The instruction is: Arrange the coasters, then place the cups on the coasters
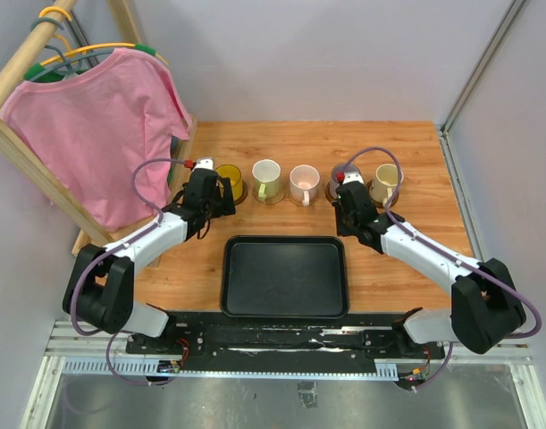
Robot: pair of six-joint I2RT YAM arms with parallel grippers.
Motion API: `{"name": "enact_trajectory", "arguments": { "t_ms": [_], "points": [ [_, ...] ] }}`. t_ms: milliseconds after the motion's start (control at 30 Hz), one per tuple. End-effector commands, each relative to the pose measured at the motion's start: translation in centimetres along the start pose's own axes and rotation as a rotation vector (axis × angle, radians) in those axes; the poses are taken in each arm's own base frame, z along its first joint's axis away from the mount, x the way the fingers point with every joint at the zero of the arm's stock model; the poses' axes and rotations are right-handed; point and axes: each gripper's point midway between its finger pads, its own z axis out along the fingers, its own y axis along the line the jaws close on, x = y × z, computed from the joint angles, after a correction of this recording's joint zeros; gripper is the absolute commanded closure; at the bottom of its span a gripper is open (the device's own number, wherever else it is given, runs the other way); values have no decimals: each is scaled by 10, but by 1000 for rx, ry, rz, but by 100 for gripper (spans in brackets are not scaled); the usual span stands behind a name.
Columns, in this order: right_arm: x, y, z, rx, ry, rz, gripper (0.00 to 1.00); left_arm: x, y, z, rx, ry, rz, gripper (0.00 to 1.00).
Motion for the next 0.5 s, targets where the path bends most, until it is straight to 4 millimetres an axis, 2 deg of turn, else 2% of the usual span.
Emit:
{"name": "enact_trajectory", "arguments": {
  "t_ms": [0,267,467],
  "points": [
    [2,-5,1,16,-6,26,99,-4,-2,12,6,-20,-14,17],
    [4,-6,2,23,-2,22,99,1,-4,28,-7,-3,-8,17],
    [4,-5,4,15,1,23,99,-1,3,33,-57,-14,-6,16]
  ]
}}
